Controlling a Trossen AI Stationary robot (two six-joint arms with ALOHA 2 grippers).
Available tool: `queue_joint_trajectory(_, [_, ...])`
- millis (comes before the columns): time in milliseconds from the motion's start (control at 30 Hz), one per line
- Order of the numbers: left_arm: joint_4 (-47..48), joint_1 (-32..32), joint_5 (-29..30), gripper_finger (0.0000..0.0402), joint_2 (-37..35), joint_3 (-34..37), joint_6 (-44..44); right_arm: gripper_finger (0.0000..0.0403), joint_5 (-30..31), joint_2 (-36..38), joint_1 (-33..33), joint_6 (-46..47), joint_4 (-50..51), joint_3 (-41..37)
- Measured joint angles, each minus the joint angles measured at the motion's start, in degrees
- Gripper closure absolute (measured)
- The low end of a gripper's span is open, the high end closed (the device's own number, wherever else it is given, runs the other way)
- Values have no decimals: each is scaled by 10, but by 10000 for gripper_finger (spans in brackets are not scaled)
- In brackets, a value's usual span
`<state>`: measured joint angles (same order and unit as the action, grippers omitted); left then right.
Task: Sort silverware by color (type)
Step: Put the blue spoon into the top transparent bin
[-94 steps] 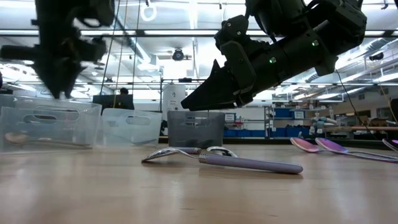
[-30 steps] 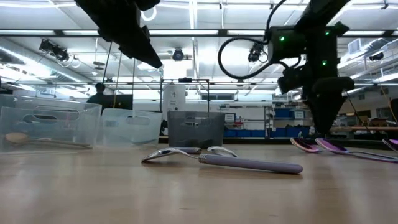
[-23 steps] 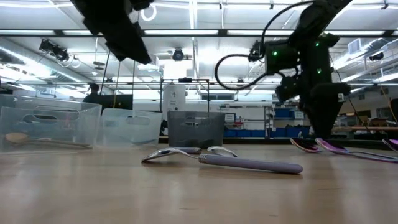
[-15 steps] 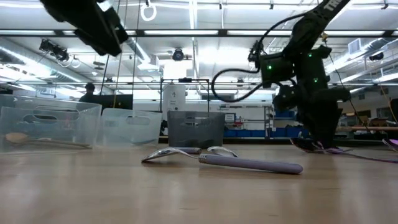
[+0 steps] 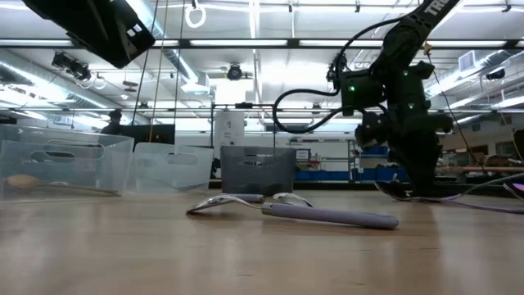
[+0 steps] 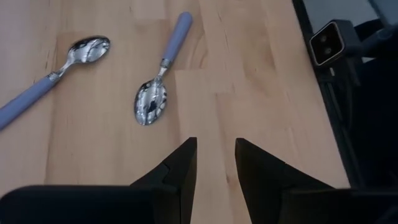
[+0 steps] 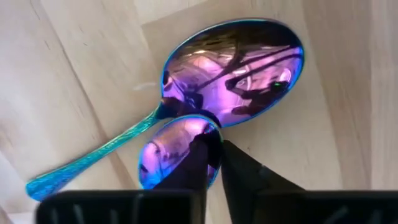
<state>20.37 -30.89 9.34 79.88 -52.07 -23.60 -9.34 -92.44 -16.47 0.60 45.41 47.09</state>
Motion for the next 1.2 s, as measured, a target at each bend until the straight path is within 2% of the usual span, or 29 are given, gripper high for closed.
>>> queue_joint_trajectory(167, [18, 6, 0, 286, 0, 0, 2, 395, -3, 12, 0, 13, 6, 0])
queue_joint_trajectory(400, [27, 8, 3, 286, 0, 0, 2, 398, 10, 32, 3, 28, 12, -2])
queue_joint_trajectory(733, [26, 8, 27, 286, 0, 0, 3, 399, 74, 72, 22, 96, 11, -2])
queue_joint_trajectory(900, [26, 8, 42, 286, 0, 0, 0, 399, 82, 98, 25, 115, -8, -2])
queue_joint_trajectory(1200, [24, -16, 158, 286, 0, 0, -22, 399, 44, 141, 25, 116, -96, -2])
